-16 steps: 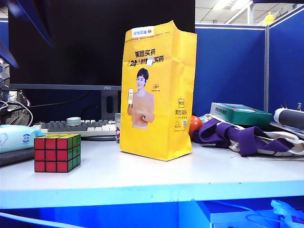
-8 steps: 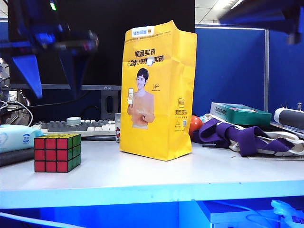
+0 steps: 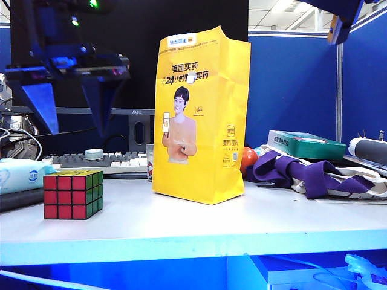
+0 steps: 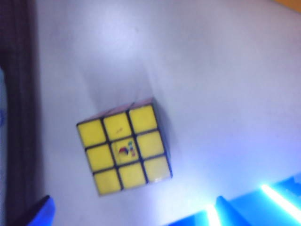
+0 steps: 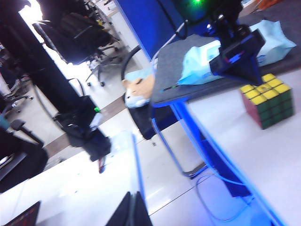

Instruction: Pick up the Rubik's Cube and throw it into the yellow paper bag.

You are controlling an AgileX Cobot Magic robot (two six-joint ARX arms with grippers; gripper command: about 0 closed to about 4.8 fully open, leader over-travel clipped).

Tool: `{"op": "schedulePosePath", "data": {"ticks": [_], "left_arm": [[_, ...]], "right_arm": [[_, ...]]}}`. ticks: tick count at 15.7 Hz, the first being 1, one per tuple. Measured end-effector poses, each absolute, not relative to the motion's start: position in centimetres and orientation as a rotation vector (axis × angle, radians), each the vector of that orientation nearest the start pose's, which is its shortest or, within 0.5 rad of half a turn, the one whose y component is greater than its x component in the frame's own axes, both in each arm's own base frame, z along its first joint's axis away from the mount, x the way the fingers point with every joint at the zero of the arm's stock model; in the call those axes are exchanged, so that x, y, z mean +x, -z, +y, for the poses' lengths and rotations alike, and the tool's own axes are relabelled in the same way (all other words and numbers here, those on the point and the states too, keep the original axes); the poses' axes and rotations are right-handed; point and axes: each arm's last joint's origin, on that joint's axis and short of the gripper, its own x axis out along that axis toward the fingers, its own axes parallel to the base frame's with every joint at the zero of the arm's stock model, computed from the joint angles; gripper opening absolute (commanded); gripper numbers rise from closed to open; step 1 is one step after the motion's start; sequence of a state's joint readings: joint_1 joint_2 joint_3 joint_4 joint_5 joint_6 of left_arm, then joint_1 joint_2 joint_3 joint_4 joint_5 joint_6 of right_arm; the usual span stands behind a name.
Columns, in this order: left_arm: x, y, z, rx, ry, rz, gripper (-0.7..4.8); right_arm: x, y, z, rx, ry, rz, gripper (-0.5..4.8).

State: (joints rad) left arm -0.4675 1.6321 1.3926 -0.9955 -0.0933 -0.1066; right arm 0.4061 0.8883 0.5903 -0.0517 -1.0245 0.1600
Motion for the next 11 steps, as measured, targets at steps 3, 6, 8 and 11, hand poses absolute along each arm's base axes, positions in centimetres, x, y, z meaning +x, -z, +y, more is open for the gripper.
{"op": "schedulePosePath", "data": {"ticks": [3, 6, 8, 11], "left_arm": [[30.0, -25.4, -14.8, 0.213, 0.214, 1.260, 4.79], [31.1, -22.7, -15.4, 0.188, 0.157, 1.336, 4.79], [31.6, -22.2, -15.6, 0.191, 0.139, 1.336, 4.79], [32.0, -19.1, -15.8, 0.207, 0.120, 1.434, 4.79]], "right_arm": [[16.0, -26.5, 9.5, 0.220, -1.347, 0.458, -0.01], [16.1, -26.2, 9.4, 0.197, -1.309, 0.463, -0.01], [16.1, -26.1, 9.4, 0.198, -1.307, 0.470, -0.01], [16.1, -26.1, 9.4, 0.199, -1.308, 0.474, -0.01]]}}
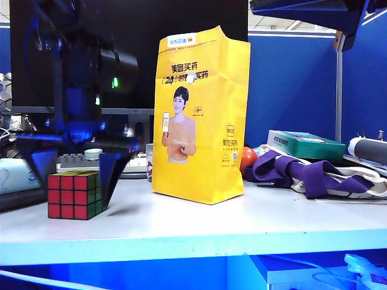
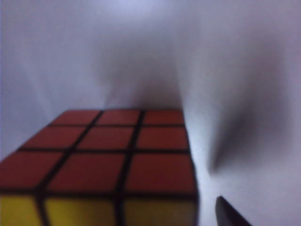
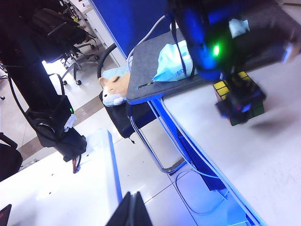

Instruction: Pick up the Rubik's Cube and throw it into the yellow paper bag.

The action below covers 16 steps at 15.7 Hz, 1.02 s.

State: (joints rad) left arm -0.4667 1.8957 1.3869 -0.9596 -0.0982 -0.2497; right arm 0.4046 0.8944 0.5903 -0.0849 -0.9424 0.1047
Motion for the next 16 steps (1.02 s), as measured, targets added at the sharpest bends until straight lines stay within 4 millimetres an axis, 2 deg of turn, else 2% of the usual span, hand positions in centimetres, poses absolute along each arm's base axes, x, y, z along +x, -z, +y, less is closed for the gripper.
{"op": "schedulePosePath", "data": {"ticks": [2, 3, 4, 6, 9, 11, 12, 13, 16], "left_arm": [[32.2, -19.5, -15.9, 0.188, 0.118, 1.409, 4.79], [32.3, -19.5, -16.0, 0.183, 0.120, 1.398, 1.41], [32.3, -19.5, -16.0, 0.181, 0.123, 1.401, 0.29], [32.3, -19.6, -16.0, 0.189, 0.154, 1.394, 0.13], [32.5, -19.7, -16.2, 0.207, 0.221, 1.377, 0.30], [33.2, -20.9, -16.6, 0.225, 0.264, 1.341, 0.30], [33.7, -22.1, -16.9, 0.231, 0.283, 1.305, 0.29], [34.8, -25.1, -17.1, 0.224, 0.309, 1.208, 0.25], [35.8, -30.6, -17.0, 0.196, 0.317, 1.087, -0.05]], "right_arm": [[16.1, -26.1, 9.4, 0.199, -1.308, 0.477, -0.01], [16.1, -26.1, 9.4, 0.200, -1.308, 0.477, -0.01], [16.1, -26.1, 9.4, 0.199, -1.308, 0.477, -0.01], [16.1, -26.1, 9.4, 0.200, -1.308, 0.477, -0.01], [16.1, -26.1, 9.4, 0.199, -1.307, 0.477, -0.01], [16.1, -26.2, 9.4, 0.197, -1.307, 0.467, -0.01], [16.1, -26.2, 9.4, 0.194, -1.309, 0.460, -0.01], [16.2, -26.3, 9.5, 0.191, -1.309, 0.448, -0.01], [16.2, -26.5, 9.5, 0.185, -1.310, 0.428, -0.01]]}}
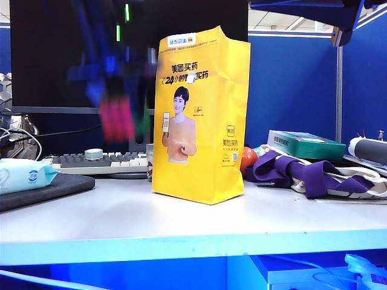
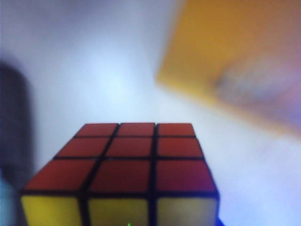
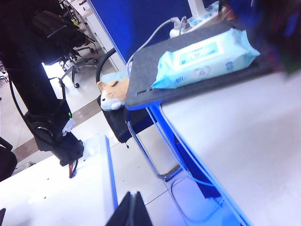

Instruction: Pick up the Rubik's Cube and throw it into the yellow paper bag.

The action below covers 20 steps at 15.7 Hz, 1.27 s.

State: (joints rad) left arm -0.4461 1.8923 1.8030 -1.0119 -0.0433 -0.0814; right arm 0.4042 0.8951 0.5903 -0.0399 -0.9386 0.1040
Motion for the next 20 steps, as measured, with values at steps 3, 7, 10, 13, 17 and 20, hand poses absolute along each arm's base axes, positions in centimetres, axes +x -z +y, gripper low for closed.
{"op": "schedulePosePath", "data": {"ticks": [3, 7, 10, 13, 17, 20], "left_arm": [[34.7, -37.5, -16.6, 0.211, 0.348, 0.979, -0.05], [31.6, -44.5, -15.7, 0.193, 0.424, 0.790, -0.05], [30.6, -46.9, -16.2, 0.186, 0.702, 0.607, -0.05], [32.0, -47.3, -17.7, 0.162, 0.959, 0.429, -0.05], [35.6, -45.2, -19.4, 0.180, 0.984, 0.355, -0.05], [37.9, -41.7, -20.8, 0.167, 1.035, 0.449, -0.05]], "right_arm": [[16.4, -26.6, 9.5, 0.176, -1.286, 0.406, -0.01], [16.8, -27.5, 9.5, 0.140, -1.213, 0.291, -0.01], [17.2, -28.4, 9.4, 0.116, -1.138, 0.194, -0.01], [17.3, -28.8, 9.4, 0.109, -1.099, 0.144, -0.01], [17.4, -29.8, 9.4, 0.120, -1.074, 0.082, -0.01], [17.6, -30.4, 9.2, 0.117, -0.997, 0.007, -0.01]]}}
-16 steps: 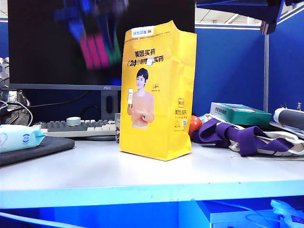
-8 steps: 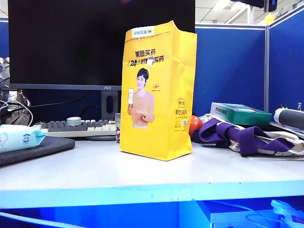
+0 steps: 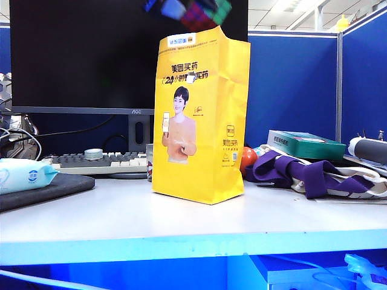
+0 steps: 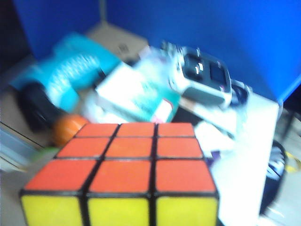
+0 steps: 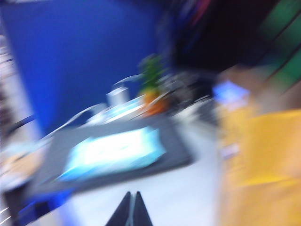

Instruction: Pick up the Rubik's Cube and throw it into the yellow paper bag.

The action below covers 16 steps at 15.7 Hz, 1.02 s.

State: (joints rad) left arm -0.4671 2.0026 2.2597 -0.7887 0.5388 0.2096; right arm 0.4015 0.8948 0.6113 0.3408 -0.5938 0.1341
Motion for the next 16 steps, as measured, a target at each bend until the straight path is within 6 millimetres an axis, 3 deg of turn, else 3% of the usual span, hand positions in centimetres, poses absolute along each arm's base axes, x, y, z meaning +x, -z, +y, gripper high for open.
{"op": "schedulePosePath", "data": {"ticks": [5, 14, 15, 16], "left_arm": [[38.0, -41.5, -20.8, 0.165, 1.046, 0.450, -0.05], [38.2, -41.4, -20.7, 0.204, 0.964, 0.449, 0.06], [38.2, -41.4, -20.7, 0.204, 0.965, 0.449, 0.92], [38.2, -41.4, -20.7, 0.204, 0.965, 0.449, 4.07]], "right_arm": [[17.9, -32.3, 8.7, 0.128, -0.798, -0.212, -0.01], [17.9, -32.5, 8.6, 0.133, -0.752, -0.237, -0.01], [17.9, -32.5, 8.6, 0.133, -0.751, -0.237, -0.01], [17.9, -32.5, 8.6, 0.133, -0.751, -0.237, -0.01]]}}
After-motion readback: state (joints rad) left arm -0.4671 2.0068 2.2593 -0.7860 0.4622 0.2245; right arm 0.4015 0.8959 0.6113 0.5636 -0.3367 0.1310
